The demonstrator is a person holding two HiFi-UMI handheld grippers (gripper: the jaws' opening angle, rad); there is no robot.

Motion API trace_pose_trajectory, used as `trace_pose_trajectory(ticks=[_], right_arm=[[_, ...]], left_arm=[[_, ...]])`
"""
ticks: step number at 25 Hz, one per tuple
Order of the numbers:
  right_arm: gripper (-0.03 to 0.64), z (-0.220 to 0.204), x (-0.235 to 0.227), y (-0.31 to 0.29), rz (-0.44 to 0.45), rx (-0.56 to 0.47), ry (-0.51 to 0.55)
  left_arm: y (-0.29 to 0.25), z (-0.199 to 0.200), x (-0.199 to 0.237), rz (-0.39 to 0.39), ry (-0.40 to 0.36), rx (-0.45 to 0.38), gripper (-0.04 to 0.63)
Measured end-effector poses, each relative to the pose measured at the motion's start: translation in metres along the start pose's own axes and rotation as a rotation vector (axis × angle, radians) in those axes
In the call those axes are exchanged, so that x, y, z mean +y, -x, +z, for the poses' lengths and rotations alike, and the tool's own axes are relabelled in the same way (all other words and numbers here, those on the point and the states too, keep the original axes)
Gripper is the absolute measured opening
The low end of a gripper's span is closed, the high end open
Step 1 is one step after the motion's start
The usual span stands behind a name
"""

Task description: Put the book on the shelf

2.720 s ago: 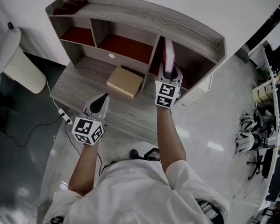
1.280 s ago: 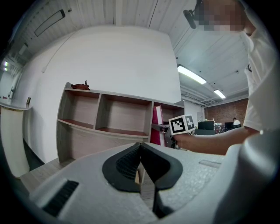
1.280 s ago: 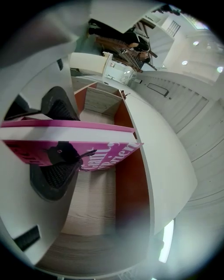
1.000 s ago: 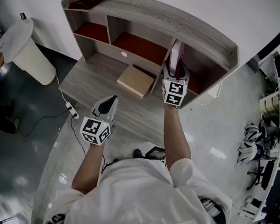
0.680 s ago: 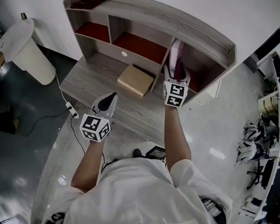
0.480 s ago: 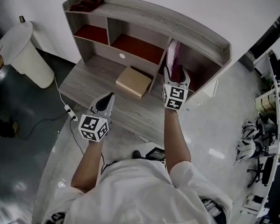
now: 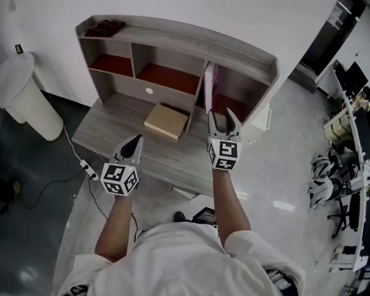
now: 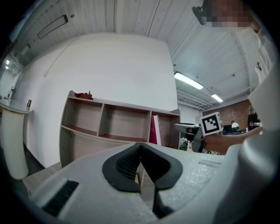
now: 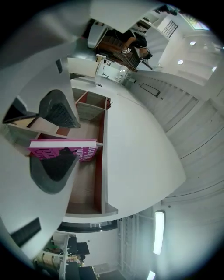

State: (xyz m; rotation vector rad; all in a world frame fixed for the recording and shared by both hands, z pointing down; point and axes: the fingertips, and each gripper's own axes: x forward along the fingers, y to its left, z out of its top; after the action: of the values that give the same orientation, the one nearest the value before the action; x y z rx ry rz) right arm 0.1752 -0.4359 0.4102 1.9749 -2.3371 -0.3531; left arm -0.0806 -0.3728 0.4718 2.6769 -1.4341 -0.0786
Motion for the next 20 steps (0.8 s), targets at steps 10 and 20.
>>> trace_pose_trajectory(ticks=[10,20], right_arm=[[0.051,0.034,0.024,0.107,0.004,-0.053,-0.04],[0.02,0.051,0.063,0.207,-0.016,-0.071,-0.054]], left_arm=[[0.04,0.006,-0.022,-0.088,0.004,-0.021,0.015],[0.09,0.003,-0.044,-0.171,0.011,-0.032,0.015]])
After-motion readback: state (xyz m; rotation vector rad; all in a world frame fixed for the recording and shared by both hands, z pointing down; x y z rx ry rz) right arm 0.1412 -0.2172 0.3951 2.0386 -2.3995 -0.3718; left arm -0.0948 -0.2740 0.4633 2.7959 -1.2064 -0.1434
